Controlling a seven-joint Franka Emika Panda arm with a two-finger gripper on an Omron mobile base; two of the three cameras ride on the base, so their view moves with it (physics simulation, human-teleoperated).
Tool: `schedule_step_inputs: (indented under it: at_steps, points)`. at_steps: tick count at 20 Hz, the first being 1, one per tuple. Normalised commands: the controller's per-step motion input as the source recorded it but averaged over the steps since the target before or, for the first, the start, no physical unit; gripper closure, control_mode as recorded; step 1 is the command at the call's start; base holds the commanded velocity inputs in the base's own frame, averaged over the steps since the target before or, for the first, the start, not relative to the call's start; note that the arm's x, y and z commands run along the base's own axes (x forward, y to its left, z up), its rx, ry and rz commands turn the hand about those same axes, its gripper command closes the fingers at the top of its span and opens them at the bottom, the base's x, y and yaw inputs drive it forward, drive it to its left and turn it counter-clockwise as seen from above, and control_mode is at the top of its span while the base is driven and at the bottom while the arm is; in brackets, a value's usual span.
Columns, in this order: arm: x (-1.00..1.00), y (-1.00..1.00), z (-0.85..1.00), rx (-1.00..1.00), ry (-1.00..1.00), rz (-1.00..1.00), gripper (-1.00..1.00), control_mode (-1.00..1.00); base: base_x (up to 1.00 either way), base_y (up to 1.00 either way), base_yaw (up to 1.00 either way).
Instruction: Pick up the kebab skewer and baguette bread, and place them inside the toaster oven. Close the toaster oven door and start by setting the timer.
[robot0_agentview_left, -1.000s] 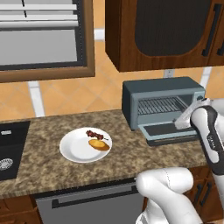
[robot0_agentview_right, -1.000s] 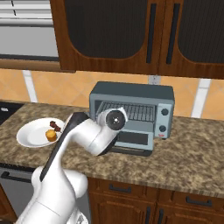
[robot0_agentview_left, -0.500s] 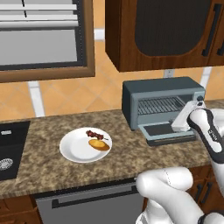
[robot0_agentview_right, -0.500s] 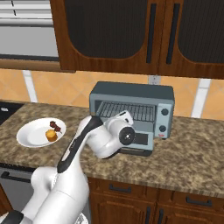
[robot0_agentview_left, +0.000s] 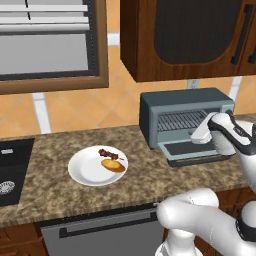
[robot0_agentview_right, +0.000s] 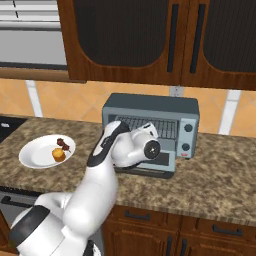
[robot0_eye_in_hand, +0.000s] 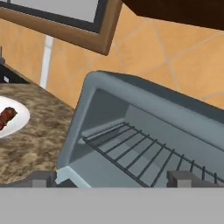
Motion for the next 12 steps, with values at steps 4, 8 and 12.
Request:
schedule_step_inputs:
  at_steps: [4,8,12]
  points:
    - [0.34,-0.08,-0.49,0.05,0.0,-0.01,-1.0,-1.0,0.0,0.0,0.0]
    - [0.44,-0.01,-0.37,0.0,0.0,-0.03,-1.0,-1.0,0.0,0.0,0.0]
    - [0.41,-0.01,-0.33,0.0,-0.01,-0.03,-1.0,-1.0,0.0,0.0,0.0]
